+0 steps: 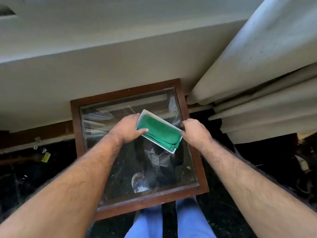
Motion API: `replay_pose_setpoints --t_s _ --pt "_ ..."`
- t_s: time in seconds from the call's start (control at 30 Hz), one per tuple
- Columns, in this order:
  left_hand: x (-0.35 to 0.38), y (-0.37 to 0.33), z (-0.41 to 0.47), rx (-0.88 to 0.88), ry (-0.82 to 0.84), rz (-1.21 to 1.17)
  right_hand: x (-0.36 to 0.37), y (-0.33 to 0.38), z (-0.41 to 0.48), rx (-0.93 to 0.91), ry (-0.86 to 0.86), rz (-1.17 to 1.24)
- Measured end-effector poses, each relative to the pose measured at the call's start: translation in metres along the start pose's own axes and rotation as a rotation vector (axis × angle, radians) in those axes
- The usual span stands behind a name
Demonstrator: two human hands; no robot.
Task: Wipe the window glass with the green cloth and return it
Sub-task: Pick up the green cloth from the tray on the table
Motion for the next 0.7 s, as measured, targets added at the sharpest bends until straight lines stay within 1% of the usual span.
replay_pose_setpoints --t_s 0.07,0.13,0.23,0.33,0.47,0.57,0.63,0.7 --pt "0.022 0.012 0.016 0.026 -0.004 0.001 0.022 -0.005 0.020 0.080 -0.018 0.043" --pt "0.044 0.024 0.025 -0.030 0.014 0.038 0.041 -0.007 0.029 0.113 -0.009 0.044" --pt "0.067 0.039 0.044 -0.120 -0.030 0.068 0.070 -0.009 0.045 0.134 0.020 0.038" --pt "0.080 0.042 0.056 -0.164 -0.071 0.129 0.091 -0.013 0.053 0.158 -0.013 0.065" --pt "0.088 0.044 0.064 -0.230 -0.159 0.135 0.109 -0.013 0.059 0.139 -0.095 0.101" --pt "0.091 0.047 0.068 -0.292 -0.178 0.152 0.114 -0.017 0.063 0.159 -0.129 0.141" --pt "0.092 0.050 0.071 -0.361 -0.192 0.061 0.115 -0.018 0.064 0.170 -0.139 0.170" --pt "0.094 0.055 0.071 -0.448 -0.206 -0.133 0.112 -0.017 0.064 0.187 -0.134 0.198"
Point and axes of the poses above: each hand's wrist, its own z-axis towards the middle knuckle, its own x-axis out of the palm, y = z × x, the point moved 6 cm from there along z, towards the middle knuckle, and after that the axes turned 8 degrees about x, right-handed, at the moved point
